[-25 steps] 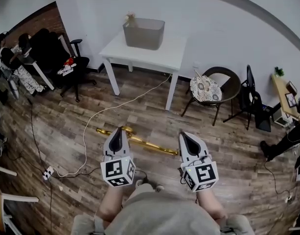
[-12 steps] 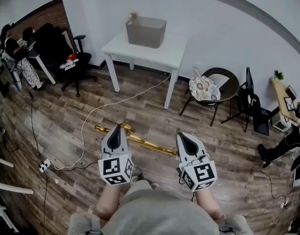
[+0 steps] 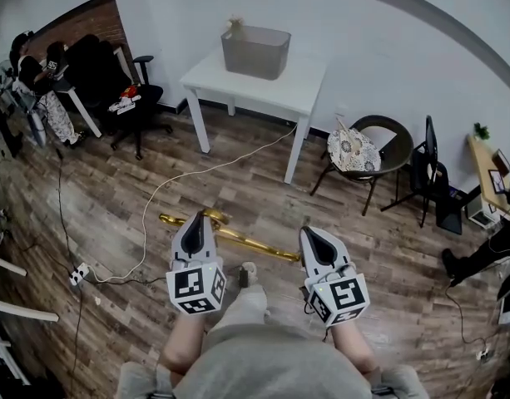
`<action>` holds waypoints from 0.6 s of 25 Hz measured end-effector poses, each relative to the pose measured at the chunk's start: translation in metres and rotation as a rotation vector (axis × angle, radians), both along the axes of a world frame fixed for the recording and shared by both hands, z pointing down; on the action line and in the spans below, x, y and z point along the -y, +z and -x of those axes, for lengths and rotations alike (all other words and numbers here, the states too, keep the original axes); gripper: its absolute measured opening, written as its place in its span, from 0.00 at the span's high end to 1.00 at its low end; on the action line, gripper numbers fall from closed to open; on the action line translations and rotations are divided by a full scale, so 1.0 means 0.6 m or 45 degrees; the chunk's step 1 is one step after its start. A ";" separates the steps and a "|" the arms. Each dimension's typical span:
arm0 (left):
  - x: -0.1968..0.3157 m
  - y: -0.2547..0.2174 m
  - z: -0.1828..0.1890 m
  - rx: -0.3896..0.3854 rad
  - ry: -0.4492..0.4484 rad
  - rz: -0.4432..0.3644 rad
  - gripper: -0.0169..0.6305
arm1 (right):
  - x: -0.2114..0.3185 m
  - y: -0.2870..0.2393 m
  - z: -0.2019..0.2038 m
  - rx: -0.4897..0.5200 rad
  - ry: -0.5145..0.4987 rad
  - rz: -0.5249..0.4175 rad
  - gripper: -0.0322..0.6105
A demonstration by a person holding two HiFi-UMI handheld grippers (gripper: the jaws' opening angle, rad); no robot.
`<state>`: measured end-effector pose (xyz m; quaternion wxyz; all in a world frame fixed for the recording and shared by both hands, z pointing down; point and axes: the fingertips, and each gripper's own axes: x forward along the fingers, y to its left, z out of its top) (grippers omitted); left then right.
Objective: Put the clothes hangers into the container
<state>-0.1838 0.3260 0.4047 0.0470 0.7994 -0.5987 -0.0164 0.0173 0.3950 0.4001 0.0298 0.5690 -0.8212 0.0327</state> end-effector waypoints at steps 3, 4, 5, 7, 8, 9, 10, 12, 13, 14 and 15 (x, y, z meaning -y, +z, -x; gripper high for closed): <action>0.013 -0.003 -0.004 -0.010 -0.009 -0.005 0.95 | 0.009 0.012 -0.024 0.019 0.037 0.026 0.95; 0.017 -0.005 -0.007 -0.012 -0.007 -0.008 0.95 | 0.013 0.014 -0.031 0.033 0.048 0.033 0.95; 0.021 -0.007 -0.011 -0.013 -0.003 -0.012 0.95 | 0.016 0.015 -0.036 0.042 0.054 0.038 0.95; 0.030 -0.009 -0.018 -0.016 0.005 -0.017 0.95 | 0.024 0.016 -0.039 0.042 0.059 0.039 0.95; 0.037 -0.009 -0.021 -0.017 0.008 -0.019 0.95 | 0.029 0.016 -0.039 0.039 0.060 0.040 0.95; 0.045 -0.009 -0.024 -0.017 0.011 -0.020 0.95 | 0.036 0.017 -0.039 0.039 0.060 0.040 0.95; 0.054 -0.008 -0.027 -0.016 0.014 -0.021 0.95 | 0.043 0.018 -0.039 0.041 0.059 0.041 0.95; 0.073 -0.006 -0.032 -0.010 0.023 -0.020 0.95 | 0.058 0.020 -0.039 0.040 0.059 0.044 0.95; 0.084 -0.005 -0.033 -0.010 0.025 -0.019 0.95 | 0.067 0.021 -0.039 0.037 0.059 0.045 0.95; 0.096 -0.003 -0.035 -0.012 0.026 -0.018 0.95 | 0.078 0.023 -0.041 0.034 0.059 0.046 0.95; 0.110 -0.001 -0.035 -0.016 0.025 -0.018 0.95 | 0.090 0.024 -0.042 0.029 0.059 0.047 0.95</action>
